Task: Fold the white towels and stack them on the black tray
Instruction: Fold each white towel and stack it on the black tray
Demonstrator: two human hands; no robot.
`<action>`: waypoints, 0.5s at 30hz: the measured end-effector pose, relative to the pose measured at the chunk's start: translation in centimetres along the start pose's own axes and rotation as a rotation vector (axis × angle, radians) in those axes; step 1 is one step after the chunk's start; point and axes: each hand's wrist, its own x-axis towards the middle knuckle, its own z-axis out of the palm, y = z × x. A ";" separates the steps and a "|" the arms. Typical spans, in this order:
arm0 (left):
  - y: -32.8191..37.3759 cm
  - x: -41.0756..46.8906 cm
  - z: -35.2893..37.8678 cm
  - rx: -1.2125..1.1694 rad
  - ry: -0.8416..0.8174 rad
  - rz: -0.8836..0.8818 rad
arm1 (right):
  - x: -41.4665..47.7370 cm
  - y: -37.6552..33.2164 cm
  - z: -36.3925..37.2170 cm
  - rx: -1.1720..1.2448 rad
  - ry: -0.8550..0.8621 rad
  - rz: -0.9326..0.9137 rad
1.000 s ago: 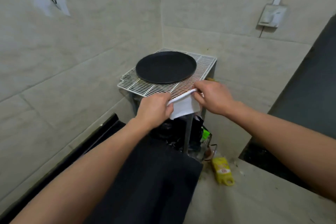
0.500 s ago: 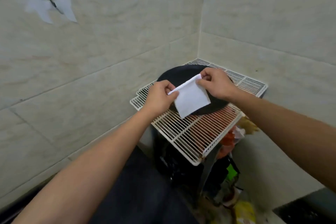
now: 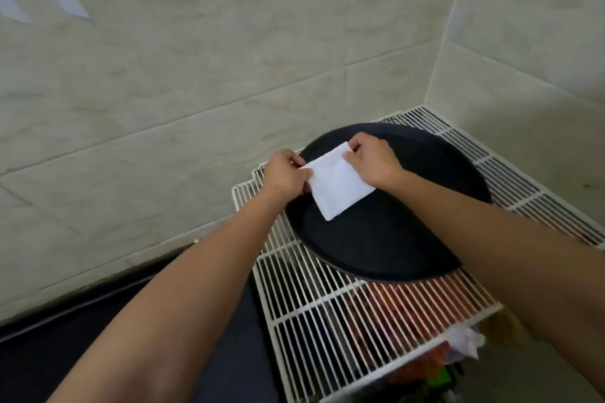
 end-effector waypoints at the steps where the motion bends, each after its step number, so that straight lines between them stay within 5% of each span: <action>1: -0.1 0.8 0.3 0.048 0.039 -0.005 | 0.7 0.1 0.3 -0.038 -0.009 -0.011; 15: -1.4 3.0 2.3 0.904 0.168 0.307 | 2.8 1.5 2.8 -0.441 0.040 -0.202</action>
